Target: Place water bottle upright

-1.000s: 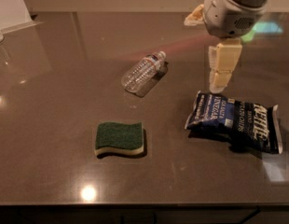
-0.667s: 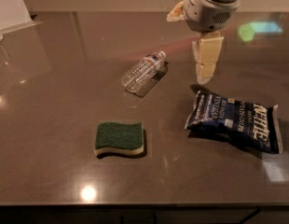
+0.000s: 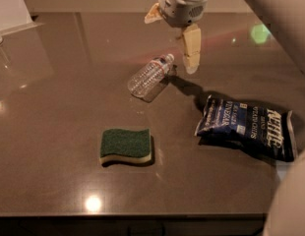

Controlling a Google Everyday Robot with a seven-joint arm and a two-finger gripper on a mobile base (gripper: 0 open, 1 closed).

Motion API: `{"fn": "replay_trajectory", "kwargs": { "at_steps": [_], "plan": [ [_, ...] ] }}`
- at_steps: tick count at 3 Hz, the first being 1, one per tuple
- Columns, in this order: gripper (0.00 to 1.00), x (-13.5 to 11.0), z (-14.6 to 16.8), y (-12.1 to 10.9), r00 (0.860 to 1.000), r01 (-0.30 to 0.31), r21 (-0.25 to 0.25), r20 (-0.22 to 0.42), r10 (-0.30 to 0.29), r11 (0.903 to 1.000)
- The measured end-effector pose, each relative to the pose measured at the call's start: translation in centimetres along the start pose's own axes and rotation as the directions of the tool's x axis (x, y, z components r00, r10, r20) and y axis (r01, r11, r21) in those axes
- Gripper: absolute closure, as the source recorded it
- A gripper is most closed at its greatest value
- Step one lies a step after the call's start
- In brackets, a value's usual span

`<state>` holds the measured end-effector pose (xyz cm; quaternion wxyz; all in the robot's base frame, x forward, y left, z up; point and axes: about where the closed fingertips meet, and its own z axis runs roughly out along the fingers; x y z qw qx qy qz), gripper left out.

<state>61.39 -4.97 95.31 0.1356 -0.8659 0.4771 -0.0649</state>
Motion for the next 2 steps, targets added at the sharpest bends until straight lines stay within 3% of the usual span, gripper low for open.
{"fn": "replay_trajectory", "kwargs": {
  "at_steps": [1, 2],
  "plan": [
    [0.0, -0.4, 2.4, -1.9, 0.997, 0.076, -0.038, 0.021, -0.075, 0.9964],
    [0.0, 0.3, 4.9, -3.3, 0.994, 0.104, -0.068, 0.021, -0.103, 0.9922]
  ]
}}
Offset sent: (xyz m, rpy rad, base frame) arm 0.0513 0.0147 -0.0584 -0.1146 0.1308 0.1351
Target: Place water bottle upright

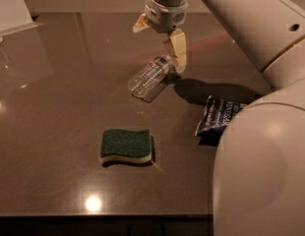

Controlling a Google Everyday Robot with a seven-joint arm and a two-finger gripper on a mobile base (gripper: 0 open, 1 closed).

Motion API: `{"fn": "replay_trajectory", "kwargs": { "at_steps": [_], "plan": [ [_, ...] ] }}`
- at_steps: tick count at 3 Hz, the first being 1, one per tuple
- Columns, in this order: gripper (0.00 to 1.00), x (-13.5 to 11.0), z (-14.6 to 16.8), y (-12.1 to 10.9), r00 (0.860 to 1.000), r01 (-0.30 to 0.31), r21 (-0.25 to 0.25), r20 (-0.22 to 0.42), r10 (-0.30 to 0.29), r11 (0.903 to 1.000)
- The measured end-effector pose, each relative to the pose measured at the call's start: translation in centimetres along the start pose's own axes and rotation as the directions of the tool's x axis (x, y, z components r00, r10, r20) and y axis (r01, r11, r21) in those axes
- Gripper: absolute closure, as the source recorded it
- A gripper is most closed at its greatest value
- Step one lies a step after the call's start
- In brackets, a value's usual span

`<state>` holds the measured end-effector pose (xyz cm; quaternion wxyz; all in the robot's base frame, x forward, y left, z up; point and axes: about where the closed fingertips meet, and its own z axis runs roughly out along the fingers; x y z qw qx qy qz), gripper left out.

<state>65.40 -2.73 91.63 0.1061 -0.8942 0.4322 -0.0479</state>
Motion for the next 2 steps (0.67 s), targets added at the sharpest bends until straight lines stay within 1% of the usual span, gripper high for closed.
{"fn": "replay_trajectory", "kwargs": {
  "at_steps": [1, 2],
  "plan": [
    [0.0, 0.9, 2.4, -0.7, 1.0, 0.02, -0.038, 0.002, -0.02, 0.9991],
    [0.0, 1.5, 4.4, -0.8, 0.999, 0.042, -0.074, 0.015, -0.041, 0.9964]
  ]
}}
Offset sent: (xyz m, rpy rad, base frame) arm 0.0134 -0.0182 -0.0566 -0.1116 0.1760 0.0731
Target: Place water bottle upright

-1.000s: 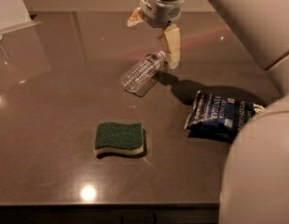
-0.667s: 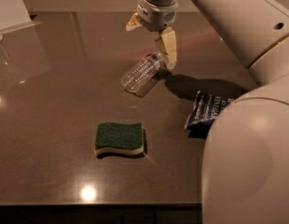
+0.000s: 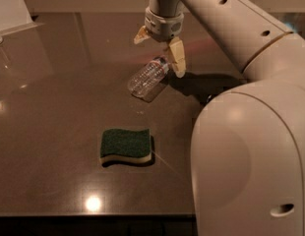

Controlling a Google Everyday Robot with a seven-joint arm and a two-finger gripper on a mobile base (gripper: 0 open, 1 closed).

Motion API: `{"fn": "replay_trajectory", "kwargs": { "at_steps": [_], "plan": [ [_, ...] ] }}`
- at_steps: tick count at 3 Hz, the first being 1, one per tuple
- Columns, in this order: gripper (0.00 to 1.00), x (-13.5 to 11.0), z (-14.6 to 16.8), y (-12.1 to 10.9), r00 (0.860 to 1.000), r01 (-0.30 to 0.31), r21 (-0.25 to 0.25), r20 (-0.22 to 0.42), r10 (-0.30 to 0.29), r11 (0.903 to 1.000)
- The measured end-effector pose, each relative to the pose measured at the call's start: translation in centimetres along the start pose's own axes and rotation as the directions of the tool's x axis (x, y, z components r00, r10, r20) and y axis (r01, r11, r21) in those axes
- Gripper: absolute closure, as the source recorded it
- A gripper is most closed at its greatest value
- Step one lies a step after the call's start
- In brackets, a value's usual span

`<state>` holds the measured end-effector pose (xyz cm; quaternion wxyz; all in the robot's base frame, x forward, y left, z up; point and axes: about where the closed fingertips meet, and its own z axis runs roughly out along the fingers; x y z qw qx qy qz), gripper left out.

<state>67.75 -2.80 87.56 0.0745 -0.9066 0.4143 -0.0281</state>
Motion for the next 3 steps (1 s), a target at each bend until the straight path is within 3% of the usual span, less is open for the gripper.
{"fn": "replay_trajectory", "kwargs": {
  "at_steps": [3],
  "plan": [
    [0.0, -0.1, 2.7, 0.7, 0.992, 0.119, -0.049, 0.044, -0.117, 0.9917]
  ]
}}
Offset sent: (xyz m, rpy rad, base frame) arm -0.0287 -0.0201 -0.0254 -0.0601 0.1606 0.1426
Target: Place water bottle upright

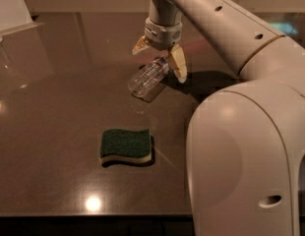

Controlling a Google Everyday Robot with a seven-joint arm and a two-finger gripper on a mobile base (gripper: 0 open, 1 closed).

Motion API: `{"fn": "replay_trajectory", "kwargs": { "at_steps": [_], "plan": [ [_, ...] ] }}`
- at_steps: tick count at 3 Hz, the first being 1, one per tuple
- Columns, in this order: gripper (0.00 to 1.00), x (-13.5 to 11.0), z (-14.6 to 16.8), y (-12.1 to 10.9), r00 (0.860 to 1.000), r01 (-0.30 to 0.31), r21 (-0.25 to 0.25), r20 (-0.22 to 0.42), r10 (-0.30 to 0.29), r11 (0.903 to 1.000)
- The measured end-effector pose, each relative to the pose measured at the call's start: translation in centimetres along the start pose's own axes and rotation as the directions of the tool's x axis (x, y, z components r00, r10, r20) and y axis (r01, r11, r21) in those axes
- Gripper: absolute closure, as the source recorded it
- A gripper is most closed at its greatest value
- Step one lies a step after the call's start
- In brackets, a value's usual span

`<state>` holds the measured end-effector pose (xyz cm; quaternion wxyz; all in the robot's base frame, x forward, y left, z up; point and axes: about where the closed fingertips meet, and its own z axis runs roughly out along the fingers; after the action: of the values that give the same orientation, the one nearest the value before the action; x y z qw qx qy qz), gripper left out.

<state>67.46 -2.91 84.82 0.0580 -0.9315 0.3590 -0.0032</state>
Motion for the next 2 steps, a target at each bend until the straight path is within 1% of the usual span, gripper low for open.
{"fn": "replay_trajectory", "kwargs": {
  "at_steps": [1, 2],
  "plan": [
    [0.18, -0.06, 0.48, 0.25, 1.0, 0.026, -0.019, -0.009, -0.026, 0.9995],
    [0.4, -0.17, 0.39, 0.45, 0.999, 0.041, -0.024, -0.033, -0.042, 0.9989]
  ]
}}
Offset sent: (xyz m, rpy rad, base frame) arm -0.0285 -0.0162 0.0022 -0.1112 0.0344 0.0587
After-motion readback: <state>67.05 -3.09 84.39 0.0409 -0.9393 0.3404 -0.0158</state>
